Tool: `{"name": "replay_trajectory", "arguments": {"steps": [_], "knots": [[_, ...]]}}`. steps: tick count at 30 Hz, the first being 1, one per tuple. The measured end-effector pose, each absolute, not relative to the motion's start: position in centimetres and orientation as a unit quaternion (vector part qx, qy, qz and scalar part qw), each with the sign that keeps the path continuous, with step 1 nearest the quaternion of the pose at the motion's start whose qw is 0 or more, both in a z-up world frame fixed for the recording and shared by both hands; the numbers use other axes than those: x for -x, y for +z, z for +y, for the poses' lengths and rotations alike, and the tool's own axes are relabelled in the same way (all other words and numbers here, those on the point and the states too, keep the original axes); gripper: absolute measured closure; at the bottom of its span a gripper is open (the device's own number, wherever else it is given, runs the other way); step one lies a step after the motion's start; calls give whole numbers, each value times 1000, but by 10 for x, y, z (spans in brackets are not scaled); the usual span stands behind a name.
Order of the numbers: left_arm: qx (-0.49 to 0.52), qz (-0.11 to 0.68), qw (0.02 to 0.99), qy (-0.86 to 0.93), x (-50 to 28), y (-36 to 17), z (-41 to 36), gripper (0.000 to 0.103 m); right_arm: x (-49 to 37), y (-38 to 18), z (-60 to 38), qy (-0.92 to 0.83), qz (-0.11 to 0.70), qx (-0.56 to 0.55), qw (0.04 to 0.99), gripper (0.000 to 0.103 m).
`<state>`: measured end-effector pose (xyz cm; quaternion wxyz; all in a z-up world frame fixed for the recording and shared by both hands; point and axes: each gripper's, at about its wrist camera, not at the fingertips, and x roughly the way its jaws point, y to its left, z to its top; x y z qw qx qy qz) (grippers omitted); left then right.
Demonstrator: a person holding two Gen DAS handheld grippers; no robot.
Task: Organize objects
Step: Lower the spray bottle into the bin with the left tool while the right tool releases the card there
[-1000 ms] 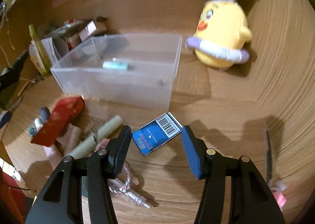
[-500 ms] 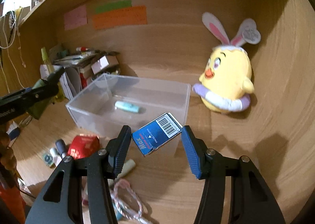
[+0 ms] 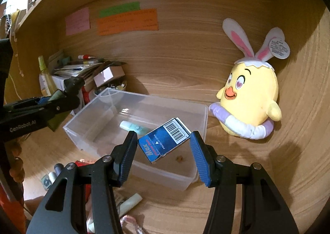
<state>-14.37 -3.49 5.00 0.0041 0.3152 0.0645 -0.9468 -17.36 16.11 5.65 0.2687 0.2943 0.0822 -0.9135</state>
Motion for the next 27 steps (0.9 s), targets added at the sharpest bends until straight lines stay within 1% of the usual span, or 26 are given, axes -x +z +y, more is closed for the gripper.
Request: {"name": "replay_trajectory", "arguments": {"steps": [7,13,21,27], "knots": [[-337,68,14,-939,173,42,-41,62,195,53,154,-911,83,-304,265,53],[-364,71,15,-929,197,25,-44,62,214,42,147,-905,87,-321,264,53],[-403,76,0,-912,217,-1,-45,62,231,17,139,-893,99,-351,265,53],[-411,60,-5,-910,222,-10,-38,62,238,6,131,-885,110,-364,267,53]]}}
